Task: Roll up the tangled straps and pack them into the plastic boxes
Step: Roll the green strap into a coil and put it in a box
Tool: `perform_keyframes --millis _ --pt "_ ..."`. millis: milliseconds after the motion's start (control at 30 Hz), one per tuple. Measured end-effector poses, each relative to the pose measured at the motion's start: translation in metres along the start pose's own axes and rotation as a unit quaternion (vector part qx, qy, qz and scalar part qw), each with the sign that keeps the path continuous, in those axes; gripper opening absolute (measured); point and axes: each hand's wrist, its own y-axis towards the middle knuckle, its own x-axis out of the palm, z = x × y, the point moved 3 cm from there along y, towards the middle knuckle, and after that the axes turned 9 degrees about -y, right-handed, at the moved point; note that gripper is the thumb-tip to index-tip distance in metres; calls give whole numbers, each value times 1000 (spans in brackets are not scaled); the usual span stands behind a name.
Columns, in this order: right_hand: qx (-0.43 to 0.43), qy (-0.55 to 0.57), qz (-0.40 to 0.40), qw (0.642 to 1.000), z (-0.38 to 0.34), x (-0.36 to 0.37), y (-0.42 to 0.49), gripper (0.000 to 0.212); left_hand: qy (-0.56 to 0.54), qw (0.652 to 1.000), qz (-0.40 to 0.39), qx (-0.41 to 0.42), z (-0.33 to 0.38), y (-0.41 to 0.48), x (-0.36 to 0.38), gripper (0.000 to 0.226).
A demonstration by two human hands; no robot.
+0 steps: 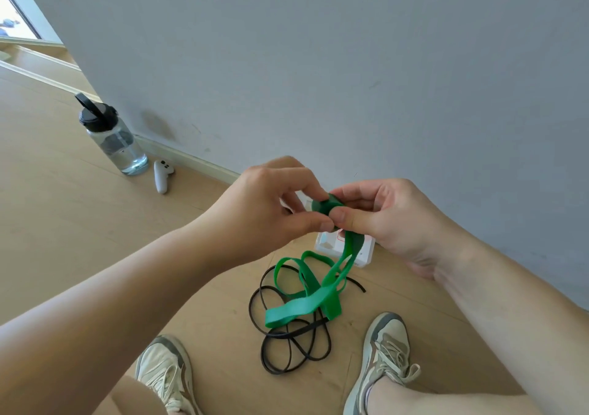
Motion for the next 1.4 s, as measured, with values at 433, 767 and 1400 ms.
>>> perform_keyframes --millis 433,767,1400 --pt "-66 190 108 974 -5 8 2 45 -328 930 123 -109 5 -6 2 17" --pt "-132 81 154 976 -16 6 -1 27 -325 930 127 -116 5 -5 4 20" --pt "-135 58 76 986 -11 6 2 36 -269 952 80 -127 7 -1 -8 46"
